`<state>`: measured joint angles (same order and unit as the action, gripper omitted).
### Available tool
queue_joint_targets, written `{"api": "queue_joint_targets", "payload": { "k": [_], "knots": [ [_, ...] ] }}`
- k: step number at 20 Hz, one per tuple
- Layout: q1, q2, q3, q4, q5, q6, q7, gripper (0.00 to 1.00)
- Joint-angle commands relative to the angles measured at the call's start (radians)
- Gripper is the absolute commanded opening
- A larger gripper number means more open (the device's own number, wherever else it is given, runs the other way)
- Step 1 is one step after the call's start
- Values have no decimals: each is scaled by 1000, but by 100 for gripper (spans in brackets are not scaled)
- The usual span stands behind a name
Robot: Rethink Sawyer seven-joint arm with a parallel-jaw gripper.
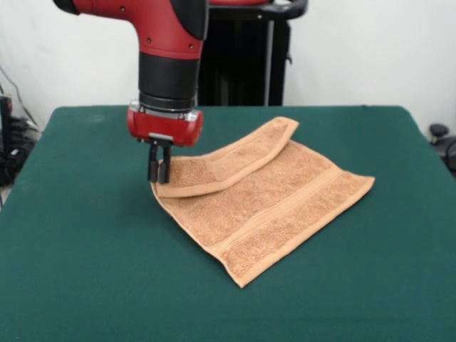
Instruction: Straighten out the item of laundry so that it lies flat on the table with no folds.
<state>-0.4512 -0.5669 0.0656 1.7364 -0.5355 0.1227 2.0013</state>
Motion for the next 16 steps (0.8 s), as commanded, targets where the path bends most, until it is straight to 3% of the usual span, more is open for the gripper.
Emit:
{"api": "queue_joint_targets", "payload": {
  "k": [1,16],
  "knots": [
    [20,88,49,113,-93,-51,18,0],
    [-30,140,-3,157,-218,-153,41,0]
  ]
}}
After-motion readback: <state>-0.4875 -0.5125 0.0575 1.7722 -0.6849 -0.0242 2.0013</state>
